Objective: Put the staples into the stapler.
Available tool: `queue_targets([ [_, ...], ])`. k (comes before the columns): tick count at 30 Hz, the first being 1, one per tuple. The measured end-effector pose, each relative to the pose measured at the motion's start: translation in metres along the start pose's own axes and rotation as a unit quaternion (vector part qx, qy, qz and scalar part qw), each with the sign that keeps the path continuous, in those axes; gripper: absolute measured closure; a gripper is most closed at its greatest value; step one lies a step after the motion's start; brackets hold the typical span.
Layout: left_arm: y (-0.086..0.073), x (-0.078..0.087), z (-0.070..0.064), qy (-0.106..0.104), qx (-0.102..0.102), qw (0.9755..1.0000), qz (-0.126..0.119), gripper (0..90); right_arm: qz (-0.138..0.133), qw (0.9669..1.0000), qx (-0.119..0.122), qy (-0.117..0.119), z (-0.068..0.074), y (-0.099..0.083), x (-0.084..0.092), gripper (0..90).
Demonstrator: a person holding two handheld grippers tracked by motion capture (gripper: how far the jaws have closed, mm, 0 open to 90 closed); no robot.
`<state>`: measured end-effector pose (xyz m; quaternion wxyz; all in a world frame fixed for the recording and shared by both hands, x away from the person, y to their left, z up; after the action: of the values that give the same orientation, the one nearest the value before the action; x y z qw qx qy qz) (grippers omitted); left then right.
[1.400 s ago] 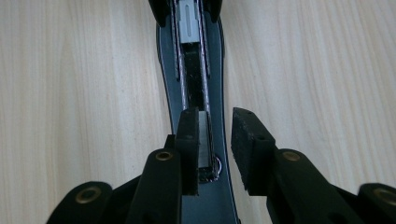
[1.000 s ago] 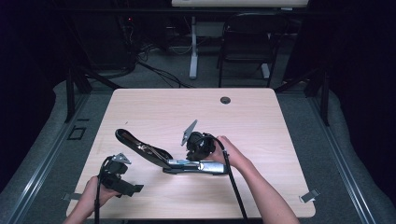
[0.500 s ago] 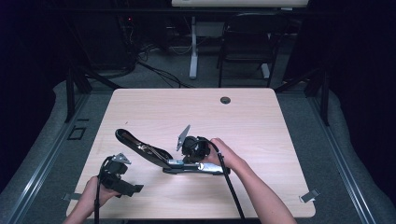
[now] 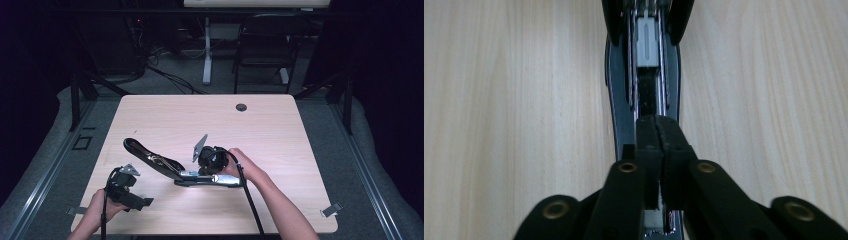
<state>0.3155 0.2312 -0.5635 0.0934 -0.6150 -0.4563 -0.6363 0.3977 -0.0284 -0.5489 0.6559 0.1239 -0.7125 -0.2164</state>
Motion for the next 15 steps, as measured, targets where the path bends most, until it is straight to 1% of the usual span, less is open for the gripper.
queue_targets([
  [1, 0.000, 0.000, 0.000, 0.000, 0.000, 1.0000, -0.001, 0.1, -0.006, 1.0000, -0.005, 0.001, -0.001, 0.000, 0.002, 76.9],
  [2, 0.000, 0.000, 0.001, 0.001, 0.003, 1.0000, -0.003, 0.1, -0.007, 0.9999, -0.011, 0.001, -0.002, -0.001, 0.003, 74.9],
  [4, 0.000, 0.001, 0.001, 0.002, 0.004, 1.0000, -0.004, 0.1, -0.001, 0.9997, -0.022, -0.005, -0.002, -0.005, 0.005, 65.2],
  [5, 0.001, 0.001, 0.001, 0.002, 0.004, 1.0000, -0.005, 0.1, 0.000, 0.9995, -0.031, -0.005, -0.003, -0.007, 0.006, 62.4],
  [7, 0.001, 0.001, 0.001, 0.002, 0.006, 1.0000, -0.007, 0.1, 0.001, 0.9991, -0.040, -0.014, -0.004, -0.011, 0.009, 53.0],
  [8, 0.001, 0.001, 0.001, 0.002, 0.006, 0.9999, -0.008, 0.1, 0.000, 0.9985, -0.051, -0.018, -0.004, -0.013, 0.011, 48.9],
  [11, 0.002, 0.002, 0.001, 0.005, 0.007, 0.9999, -0.011, 0.1, -0.006, 0.9969, -0.074, -0.027, -0.006, -0.019, 0.018, 41.9],
  [15, 0.003, 0.003, 0.001, 0.006, 0.009, 0.9998, -0.016, 0.1, -0.011, 0.9941, -0.102, -0.037, -0.005, -0.027, 0.028, 36.3],
])
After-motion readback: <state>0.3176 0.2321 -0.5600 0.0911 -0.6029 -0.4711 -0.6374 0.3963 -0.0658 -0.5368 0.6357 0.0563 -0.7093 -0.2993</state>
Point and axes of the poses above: each handheld gripper's, and its own axes: x roughly backward along the jaws, y roughly out of its top, z roughly to its left, the point moved 4 cm from there along -x, roughly forward along the jaws, and after that the axes turned 2 degrees about -y, right-handed, at the moved point
